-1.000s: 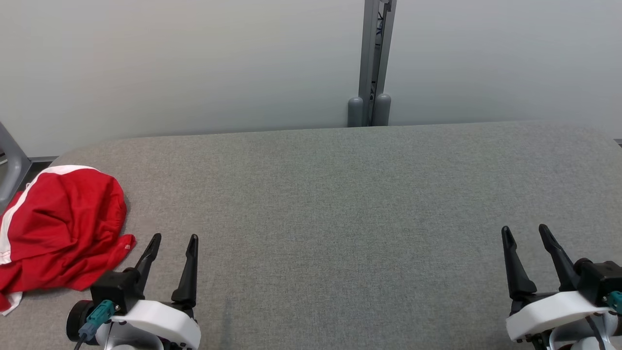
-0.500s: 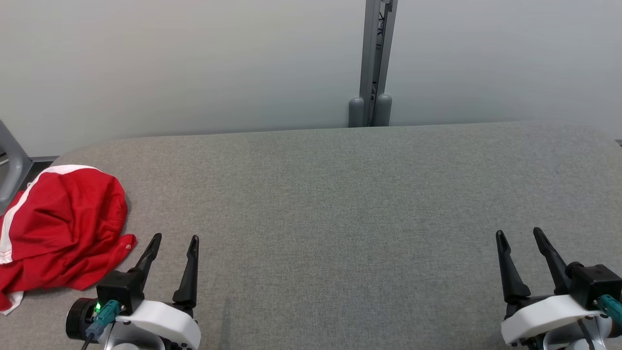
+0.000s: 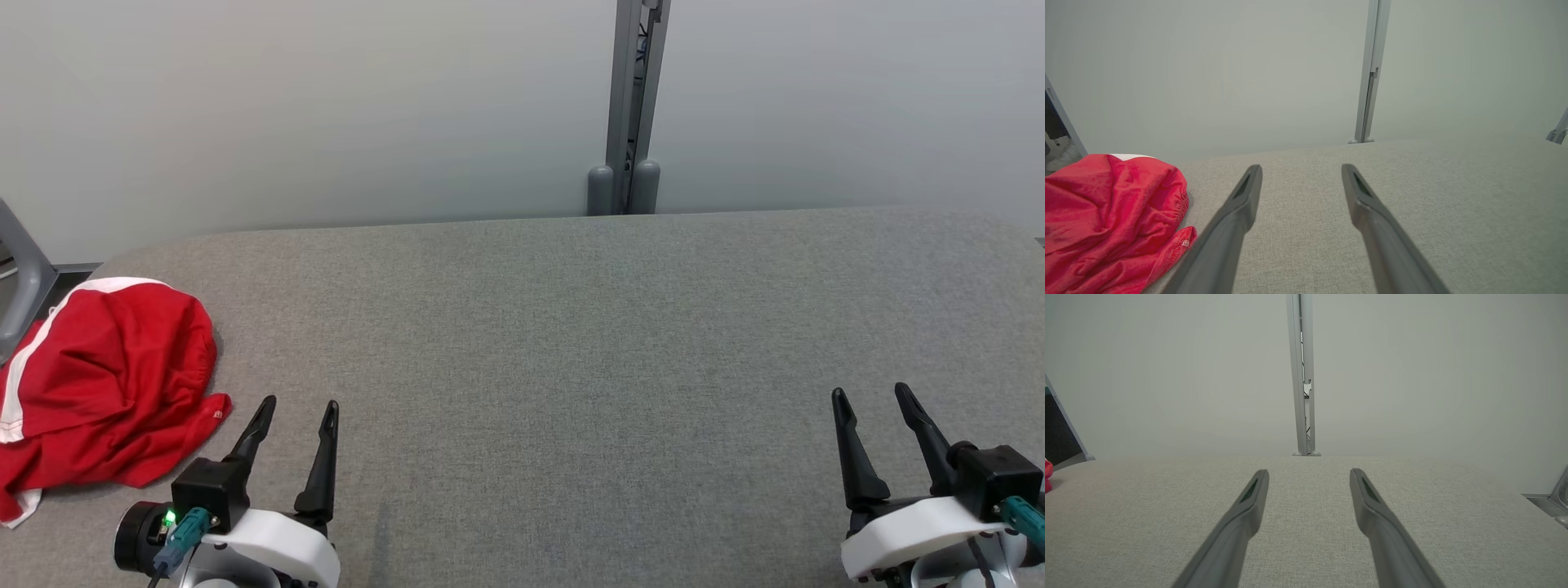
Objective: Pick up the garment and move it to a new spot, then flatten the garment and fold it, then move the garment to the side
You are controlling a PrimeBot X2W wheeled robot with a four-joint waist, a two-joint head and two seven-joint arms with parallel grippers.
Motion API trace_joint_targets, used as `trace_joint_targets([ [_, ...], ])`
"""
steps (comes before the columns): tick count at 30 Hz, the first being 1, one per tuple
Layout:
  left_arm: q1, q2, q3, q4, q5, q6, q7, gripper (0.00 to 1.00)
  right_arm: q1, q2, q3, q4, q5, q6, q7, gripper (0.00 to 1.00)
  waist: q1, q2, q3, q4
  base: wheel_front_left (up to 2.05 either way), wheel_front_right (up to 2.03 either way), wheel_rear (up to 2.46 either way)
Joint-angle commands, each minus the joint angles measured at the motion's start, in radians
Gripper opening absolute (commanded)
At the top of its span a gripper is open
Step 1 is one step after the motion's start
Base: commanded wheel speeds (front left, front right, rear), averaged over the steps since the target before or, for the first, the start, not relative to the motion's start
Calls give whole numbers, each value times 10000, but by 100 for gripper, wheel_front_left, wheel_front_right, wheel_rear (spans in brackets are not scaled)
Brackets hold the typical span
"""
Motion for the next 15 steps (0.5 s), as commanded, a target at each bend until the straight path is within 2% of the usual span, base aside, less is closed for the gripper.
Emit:
trace_joint_targets([
  [1,-151,17,24,15,14,-2,-45,100,-14,-57,-11,3,45,20,-69,100,0,0,0,-2,0,0,0],
  [15,-235,-3,13,131,-149,45,-45,100,42,-7,-48,64,53,18,-62,100,0,0,9,43,0,0,0],
])
